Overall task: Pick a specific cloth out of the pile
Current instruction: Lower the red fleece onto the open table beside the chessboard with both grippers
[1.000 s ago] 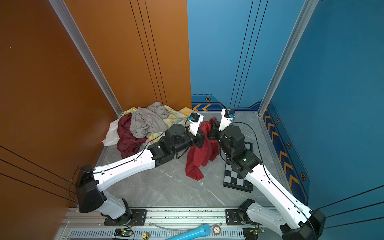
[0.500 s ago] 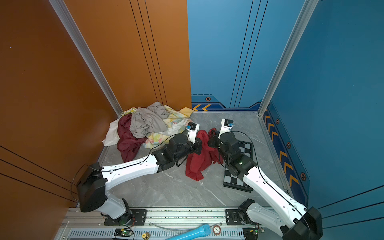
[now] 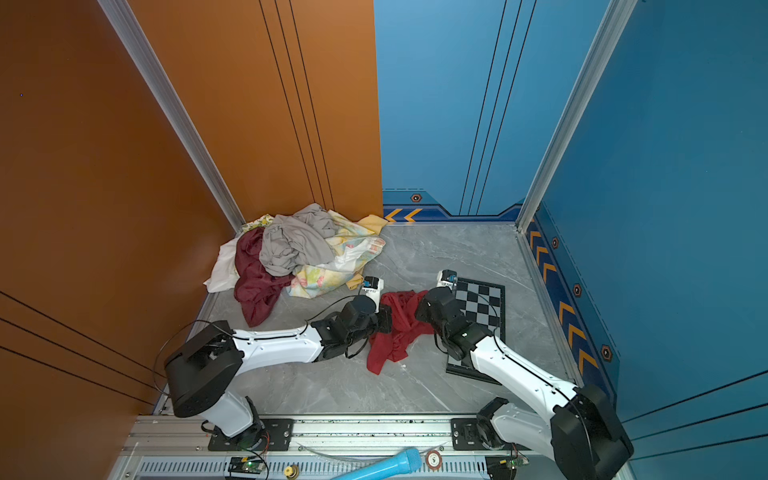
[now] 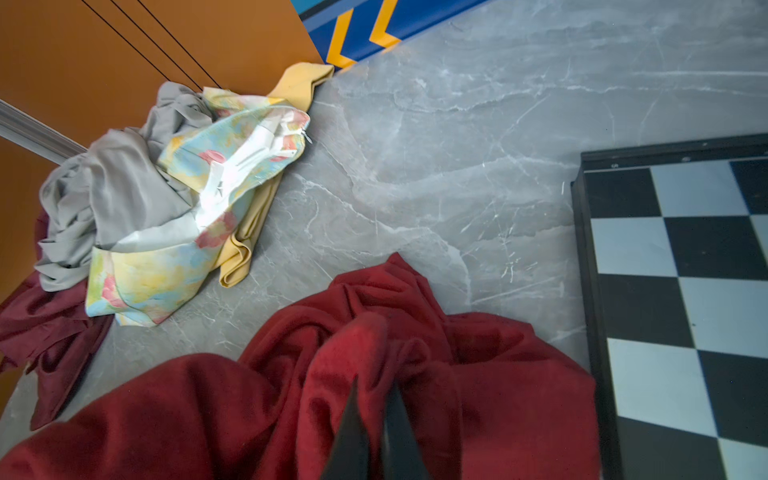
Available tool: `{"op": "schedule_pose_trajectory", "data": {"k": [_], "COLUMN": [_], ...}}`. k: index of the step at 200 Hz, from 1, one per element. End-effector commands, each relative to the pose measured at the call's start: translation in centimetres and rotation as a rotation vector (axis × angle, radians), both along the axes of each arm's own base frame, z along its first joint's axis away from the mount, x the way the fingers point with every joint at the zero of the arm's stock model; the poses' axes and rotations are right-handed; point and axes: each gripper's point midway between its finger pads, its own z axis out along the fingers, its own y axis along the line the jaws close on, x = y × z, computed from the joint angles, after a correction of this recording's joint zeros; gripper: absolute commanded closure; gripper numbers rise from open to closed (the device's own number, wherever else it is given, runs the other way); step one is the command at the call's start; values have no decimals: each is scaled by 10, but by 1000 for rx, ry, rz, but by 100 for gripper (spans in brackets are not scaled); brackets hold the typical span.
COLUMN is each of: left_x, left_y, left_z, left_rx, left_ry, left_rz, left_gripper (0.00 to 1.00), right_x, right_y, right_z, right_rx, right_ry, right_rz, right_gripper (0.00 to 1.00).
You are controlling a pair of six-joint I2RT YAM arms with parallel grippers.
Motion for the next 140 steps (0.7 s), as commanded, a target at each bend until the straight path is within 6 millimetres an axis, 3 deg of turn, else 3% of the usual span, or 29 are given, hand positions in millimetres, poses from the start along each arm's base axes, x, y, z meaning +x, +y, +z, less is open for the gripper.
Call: {"op": "schedule_pose_trajectory", "data": {"k": [1,32,99,113,140], "left_x": [-3,-4,-14,-13,-17], "left_y": [-4,-9,-26,-39,-39], "left_z": [-22,-53,-99,-91,-88], "left_rx": [-27,-4,53,42,91], "left_ry": [85,188,396,409,422], "left_rz": [28,40,15,-14,-49], "left_gripper": [100,100,100,100,100], "right_x": [1,2,4,4,4], "right_y": [9,15,22,20,17], "right_z": [-19,-46,-101,-110,-112], "right_rx": [27,25,43,48,45], "right_ry": [54,132,300,325,337], "right_rz": [15,30,40,36,34], "right_gripper": [100,100,100,100,100]}}
